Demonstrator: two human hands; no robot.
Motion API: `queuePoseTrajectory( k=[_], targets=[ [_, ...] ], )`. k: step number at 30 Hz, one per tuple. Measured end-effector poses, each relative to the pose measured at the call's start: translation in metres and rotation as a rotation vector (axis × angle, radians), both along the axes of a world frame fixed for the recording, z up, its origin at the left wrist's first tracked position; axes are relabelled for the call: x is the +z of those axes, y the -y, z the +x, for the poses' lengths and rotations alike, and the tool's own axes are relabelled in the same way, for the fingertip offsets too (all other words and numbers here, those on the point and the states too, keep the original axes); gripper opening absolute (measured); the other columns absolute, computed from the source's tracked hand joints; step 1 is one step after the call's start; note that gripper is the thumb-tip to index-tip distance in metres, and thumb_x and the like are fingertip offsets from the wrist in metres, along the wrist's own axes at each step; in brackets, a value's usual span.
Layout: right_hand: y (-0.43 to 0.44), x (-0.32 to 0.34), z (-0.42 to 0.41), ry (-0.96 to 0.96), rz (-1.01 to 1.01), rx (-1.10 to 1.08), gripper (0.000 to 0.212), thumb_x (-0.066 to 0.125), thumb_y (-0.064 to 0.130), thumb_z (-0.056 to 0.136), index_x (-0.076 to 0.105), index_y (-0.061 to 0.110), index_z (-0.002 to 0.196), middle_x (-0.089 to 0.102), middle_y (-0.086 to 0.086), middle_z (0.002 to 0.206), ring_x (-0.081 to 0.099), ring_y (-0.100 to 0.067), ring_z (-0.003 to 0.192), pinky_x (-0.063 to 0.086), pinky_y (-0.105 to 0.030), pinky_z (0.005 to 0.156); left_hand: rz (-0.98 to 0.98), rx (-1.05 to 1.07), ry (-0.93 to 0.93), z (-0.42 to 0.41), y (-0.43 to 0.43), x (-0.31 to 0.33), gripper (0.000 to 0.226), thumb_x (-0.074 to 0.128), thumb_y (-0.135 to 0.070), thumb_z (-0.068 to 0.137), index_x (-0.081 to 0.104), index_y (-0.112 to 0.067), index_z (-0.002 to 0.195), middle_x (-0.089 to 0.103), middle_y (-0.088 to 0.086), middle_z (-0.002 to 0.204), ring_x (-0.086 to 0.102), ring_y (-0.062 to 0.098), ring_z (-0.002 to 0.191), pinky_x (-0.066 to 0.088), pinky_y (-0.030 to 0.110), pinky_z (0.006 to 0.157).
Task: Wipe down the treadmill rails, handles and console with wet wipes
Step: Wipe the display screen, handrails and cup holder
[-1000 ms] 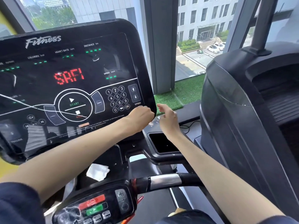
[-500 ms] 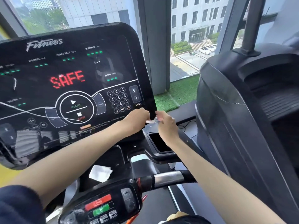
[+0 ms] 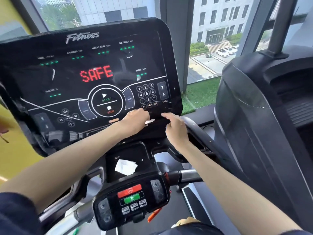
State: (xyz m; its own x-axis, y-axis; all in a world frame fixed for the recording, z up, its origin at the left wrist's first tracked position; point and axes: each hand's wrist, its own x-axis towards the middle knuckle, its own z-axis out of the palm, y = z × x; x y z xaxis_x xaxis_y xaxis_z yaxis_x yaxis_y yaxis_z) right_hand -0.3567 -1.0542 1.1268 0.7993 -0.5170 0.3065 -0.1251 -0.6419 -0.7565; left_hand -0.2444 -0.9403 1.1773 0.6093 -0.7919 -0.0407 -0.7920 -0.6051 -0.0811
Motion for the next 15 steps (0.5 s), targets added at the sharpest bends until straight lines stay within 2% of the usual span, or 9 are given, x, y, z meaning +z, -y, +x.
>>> queuePoseTrajectory(
  k=[3, 6, 12, 15],
  targets=[
    [-0.024, -0.002, 0.004, 0.012, -0.125, 0.16, 0.06, 0.039, -0.019, 0.07, 0.068, 0.01, 0.114, 0.067, -0.007, 0.117, 0.056, -0.026, 0.114, 0.039, -0.038, 0.104, 0.032, 0.052, 0.025, 0.005, -0.022, -0.005, 0.037, 0.045, 0.012, 0.081, 0.068, -0.009, 0.102, 0.058, 0.014, 0.096, 0.06, 0.039, 0.09, 0.046, 0.038, 0.068],
    [-0.045, -0.006, 0.008, 0.006, -0.167, 0.206, 0.059, 0.039, -0.018, 0.072, 0.068, 0.01, 0.114, 0.067, -0.008, 0.116, 0.057, -0.026, 0.113, 0.041, -0.041, 0.103, 0.01, 0.067, 0.0, 0.01, -0.045, -0.009, 0.038, 0.045, 0.014, 0.077, 0.068, -0.009, 0.098, 0.058, 0.014, 0.093, 0.06, 0.041, 0.088, 0.052, 0.046, 0.073],
    [-0.073, -0.007, 0.016, -0.001, -0.241, 0.217, 0.049, 0.045, -0.016, 0.072, 0.069, 0.003, 0.11, 0.07, -0.01, 0.109, 0.061, -0.028, 0.107, 0.042, -0.043, 0.101, 0.011, 0.063, 0.029, 0.019, -0.085, -0.013, 0.033, 0.048, 0.011, 0.076, 0.066, -0.006, 0.098, 0.06, 0.013, 0.098, 0.06, 0.038, 0.092, 0.044, 0.037, 0.068],
    [-0.088, -0.004, 0.018, -0.016, -0.253, 0.231, 0.049, 0.046, -0.017, 0.075, 0.067, 0.003, 0.114, 0.068, -0.009, 0.113, 0.058, -0.026, 0.112, 0.038, -0.036, 0.105, 0.0, 0.077, 0.03, 0.022, -0.103, -0.014, 0.036, 0.047, 0.011, 0.077, 0.067, -0.007, 0.101, 0.061, 0.012, 0.101, 0.06, 0.037, 0.096, 0.042, 0.035, 0.069]
  ],
)
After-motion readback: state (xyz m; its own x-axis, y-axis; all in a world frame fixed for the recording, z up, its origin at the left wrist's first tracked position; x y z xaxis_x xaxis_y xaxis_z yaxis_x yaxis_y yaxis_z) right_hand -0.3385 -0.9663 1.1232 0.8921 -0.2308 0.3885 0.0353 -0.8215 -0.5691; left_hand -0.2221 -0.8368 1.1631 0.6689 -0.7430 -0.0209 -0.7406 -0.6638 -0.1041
